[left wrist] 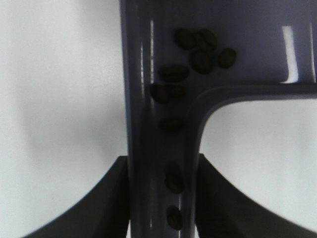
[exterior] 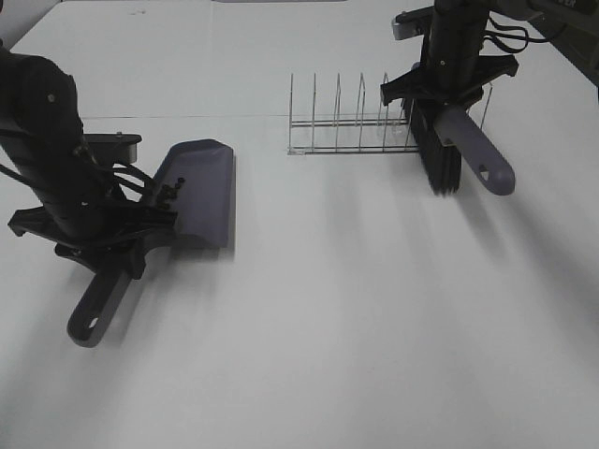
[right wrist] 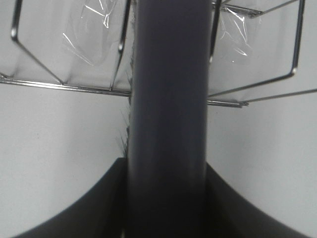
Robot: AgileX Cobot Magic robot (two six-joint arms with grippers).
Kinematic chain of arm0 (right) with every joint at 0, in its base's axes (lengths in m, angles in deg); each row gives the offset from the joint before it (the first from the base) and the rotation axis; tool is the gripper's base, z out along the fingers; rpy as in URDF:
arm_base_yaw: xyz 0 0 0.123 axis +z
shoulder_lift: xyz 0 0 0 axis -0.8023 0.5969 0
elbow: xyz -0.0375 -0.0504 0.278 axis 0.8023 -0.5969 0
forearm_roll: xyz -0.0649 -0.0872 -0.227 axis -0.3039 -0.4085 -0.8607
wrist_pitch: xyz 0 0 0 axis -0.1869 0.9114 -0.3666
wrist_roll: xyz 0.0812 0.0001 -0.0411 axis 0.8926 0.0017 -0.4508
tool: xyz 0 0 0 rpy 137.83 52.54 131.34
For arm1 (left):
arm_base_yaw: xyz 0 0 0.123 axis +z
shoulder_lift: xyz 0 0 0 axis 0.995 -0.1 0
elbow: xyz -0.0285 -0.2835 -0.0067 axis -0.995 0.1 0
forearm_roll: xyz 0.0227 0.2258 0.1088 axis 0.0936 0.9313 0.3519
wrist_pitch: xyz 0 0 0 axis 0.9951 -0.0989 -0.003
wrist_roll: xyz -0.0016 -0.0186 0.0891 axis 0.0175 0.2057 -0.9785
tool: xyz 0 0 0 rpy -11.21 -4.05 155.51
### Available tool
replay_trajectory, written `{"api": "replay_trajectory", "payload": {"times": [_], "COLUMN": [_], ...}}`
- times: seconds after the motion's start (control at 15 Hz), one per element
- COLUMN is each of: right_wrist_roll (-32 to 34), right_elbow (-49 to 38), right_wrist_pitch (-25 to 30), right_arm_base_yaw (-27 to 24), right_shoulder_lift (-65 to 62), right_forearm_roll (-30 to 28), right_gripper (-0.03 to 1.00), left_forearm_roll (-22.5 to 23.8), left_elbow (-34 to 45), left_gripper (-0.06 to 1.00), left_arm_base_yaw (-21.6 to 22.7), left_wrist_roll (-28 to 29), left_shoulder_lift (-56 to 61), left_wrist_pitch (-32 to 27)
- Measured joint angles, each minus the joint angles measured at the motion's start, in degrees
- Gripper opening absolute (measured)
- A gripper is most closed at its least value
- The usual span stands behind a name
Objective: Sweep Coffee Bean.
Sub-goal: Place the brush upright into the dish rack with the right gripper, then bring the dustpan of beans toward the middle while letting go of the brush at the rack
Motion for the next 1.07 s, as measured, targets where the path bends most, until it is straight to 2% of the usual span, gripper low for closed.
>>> {"api": "replay_trajectory", "payload": {"times": [0.33,0.6,0.93,1.07], "right_wrist_roll": [0.0,0.5,0.5,-0.2], "right_elbow": [1.6,1.8,1.8,1.8], "right_wrist_pitch": [-0.1,-0.2,4.5,4.5], "right_arm_base_yaw": [-0.8,-1.0,-1.0,-1.0], "right_shoulder_lift": [1.1,1.0,-3.3,-6.3], "right_forearm_roll": [2.2,1.8,3.3,8.5], "right_gripper": [0.33,0.79,0.80,0.78], "left_forearm_roll": [0.0,0.0,0.1,-0.1], "left_elbow": [0.0,0.0,0.0,0.0], "left_gripper": [0.35,0.35,0.35,0.35], "left_arm_base_yaw": [0.0,0.0,0.0,0.0], "left_wrist_roll": [-0.2,-0.2,-0.2,-0.1], "left_shoulder_lift": [0.0,0.0,0.0,0.2], "left_wrist_pitch": [0.0,0.0,0.0,0.1]}}
